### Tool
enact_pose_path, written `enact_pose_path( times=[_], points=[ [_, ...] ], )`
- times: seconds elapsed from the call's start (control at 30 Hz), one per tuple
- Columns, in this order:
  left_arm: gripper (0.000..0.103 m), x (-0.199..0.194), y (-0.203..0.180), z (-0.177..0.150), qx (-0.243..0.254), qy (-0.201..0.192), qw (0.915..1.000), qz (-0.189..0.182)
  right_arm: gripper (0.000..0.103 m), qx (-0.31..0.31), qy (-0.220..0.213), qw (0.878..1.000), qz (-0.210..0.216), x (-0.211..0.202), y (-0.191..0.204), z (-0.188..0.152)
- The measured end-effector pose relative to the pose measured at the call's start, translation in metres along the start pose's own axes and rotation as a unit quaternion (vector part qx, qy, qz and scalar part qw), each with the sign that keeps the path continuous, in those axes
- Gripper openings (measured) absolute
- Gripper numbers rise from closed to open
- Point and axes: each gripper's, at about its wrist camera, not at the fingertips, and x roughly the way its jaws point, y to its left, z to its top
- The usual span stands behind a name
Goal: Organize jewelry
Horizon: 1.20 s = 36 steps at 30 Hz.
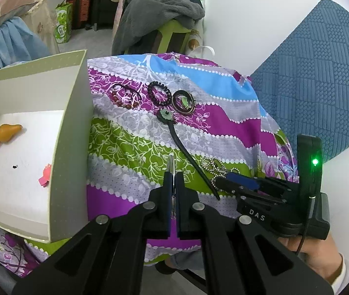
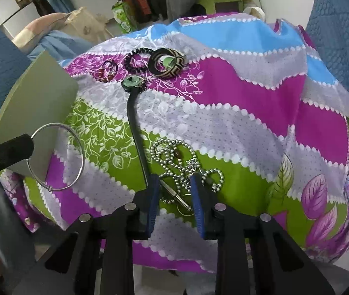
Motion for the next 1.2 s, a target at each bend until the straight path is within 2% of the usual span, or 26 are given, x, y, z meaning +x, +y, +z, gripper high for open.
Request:
enact_pose_path(
  times=[0.2,0.33,0.47,0.6,0.8,0.93,1.2],
  points=[
    [0.001,0.0,0.002,-0.001,-0.001,0.001,1.0,0.0,0.023,-0.055,0.017,0.998,-0.024,-0.003,0.018,-0.008],
    [0.001,0.0,0.001,-0.001,0.0,0.002,1.0,0.0,0.007,-0.084,0.032,0.996,-0.021,0.0,0.029,-0.014],
    [0.001,0.0,0.001,-0.001,0.0,0.002,1.0,-0.001,0.005,-0.099,0.027,0.994,-0.038,-0.002,0.036,-0.015],
    [0.001,0.001,0.001,-0.001,0.0,0.002,1.0,-0.002,0.005,-0.078,0.012,0.996,-0.032,-0.01,0.029,-0.012],
    [0.001,-0.006,-0.002,0.002,0.003,-0.001,1.0,-0.002,0.005,-0.01,-0.023,1.0,-0.008,-0.035,0.017,-0.007],
    [0.001,-0.017,-0.006,0.008,0.007,-0.003,1.0,-0.004,0.005,0.023,-0.047,0.999,-0.013,-0.059,0.013,0.003],
    [0.001,-0.058,-0.007,0.035,0.013,-0.026,0.9995,-0.013,0.005,0.022,-0.114,0.993,-0.032,-0.128,0.037,0.041]
  ],
)
